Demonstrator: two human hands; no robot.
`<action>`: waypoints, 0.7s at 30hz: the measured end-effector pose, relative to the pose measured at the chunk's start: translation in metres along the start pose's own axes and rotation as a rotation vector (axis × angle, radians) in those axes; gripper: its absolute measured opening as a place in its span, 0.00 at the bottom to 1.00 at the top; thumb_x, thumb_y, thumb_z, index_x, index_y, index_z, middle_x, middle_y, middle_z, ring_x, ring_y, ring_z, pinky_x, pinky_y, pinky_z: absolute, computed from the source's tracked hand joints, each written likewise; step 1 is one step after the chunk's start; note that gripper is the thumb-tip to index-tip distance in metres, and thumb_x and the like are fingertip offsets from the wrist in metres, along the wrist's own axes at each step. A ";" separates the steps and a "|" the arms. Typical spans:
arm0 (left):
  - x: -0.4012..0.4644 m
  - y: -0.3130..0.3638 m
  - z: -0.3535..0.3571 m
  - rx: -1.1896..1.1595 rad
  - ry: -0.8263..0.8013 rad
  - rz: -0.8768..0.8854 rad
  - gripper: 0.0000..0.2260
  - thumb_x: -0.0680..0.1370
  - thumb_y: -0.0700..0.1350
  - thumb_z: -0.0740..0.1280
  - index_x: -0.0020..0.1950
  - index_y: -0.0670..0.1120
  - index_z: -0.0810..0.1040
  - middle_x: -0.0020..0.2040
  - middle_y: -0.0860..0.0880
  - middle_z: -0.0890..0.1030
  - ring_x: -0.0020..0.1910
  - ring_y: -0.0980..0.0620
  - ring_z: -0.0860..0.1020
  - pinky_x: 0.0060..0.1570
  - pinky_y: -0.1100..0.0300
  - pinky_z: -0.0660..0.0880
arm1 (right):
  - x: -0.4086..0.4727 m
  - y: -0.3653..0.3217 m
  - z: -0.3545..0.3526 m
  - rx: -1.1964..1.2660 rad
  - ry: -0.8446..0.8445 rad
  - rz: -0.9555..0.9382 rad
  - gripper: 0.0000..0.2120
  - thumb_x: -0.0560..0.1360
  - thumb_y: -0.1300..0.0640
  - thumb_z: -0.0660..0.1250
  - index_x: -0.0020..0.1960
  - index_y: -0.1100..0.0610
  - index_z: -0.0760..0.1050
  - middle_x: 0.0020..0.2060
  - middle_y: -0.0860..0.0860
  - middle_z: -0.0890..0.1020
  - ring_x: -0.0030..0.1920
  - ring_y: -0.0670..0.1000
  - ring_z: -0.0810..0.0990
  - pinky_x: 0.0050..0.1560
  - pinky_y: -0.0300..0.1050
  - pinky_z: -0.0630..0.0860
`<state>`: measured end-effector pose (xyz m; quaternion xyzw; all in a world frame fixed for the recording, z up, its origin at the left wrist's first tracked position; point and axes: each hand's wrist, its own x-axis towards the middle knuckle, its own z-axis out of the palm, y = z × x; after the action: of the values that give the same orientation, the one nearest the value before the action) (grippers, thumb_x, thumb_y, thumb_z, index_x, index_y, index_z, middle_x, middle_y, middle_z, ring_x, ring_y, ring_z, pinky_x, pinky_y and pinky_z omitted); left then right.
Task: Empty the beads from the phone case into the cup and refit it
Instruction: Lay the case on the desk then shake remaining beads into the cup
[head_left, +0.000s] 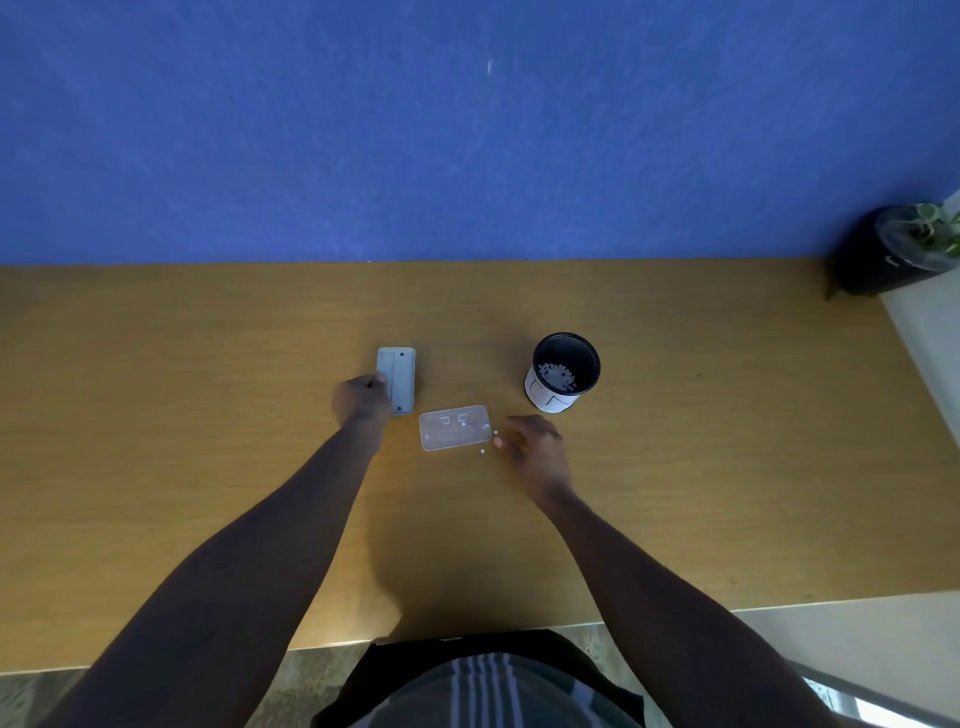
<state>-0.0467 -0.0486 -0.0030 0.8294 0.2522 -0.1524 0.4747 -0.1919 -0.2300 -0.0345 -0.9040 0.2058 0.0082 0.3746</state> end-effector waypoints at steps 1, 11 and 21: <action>0.000 -0.001 -0.001 0.005 -0.003 0.009 0.13 0.79 0.46 0.65 0.35 0.46 0.78 0.36 0.47 0.74 0.42 0.48 0.72 0.40 0.58 0.68 | 0.001 -0.002 0.001 -0.013 -0.013 -0.008 0.15 0.73 0.58 0.72 0.59 0.62 0.79 0.53 0.58 0.82 0.56 0.59 0.78 0.55 0.47 0.72; 0.001 -0.002 -0.004 0.099 -0.041 0.050 0.13 0.78 0.50 0.66 0.56 0.44 0.83 0.53 0.40 0.83 0.51 0.40 0.79 0.45 0.55 0.74 | 0.022 -0.029 0.002 -0.232 -0.194 -0.109 0.35 0.70 0.50 0.75 0.72 0.59 0.67 0.69 0.55 0.71 0.68 0.58 0.68 0.67 0.53 0.69; -0.016 -0.022 -0.010 0.248 0.038 0.407 0.17 0.78 0.52 0.66 0.61 0.43 0.78 0.61 0.41 0.73 0.58 0.41 0.73 0.57 0.52 0.70 | 0.035 -0.041 0.005 -0.467 -0.327 -0.216 0.28 0.73 0.52 0.71 0.70 0.57 0.68 0.67 0.53 0.70 0.68 0.56 0.66 0.66 0.53 0.68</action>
<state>-0.0724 -0.0349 -0.0056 0.9179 0.0680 -0.0679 0.3851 -0.1436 -0.2137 -0.0167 -0.9690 0.0381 0.1607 0.1837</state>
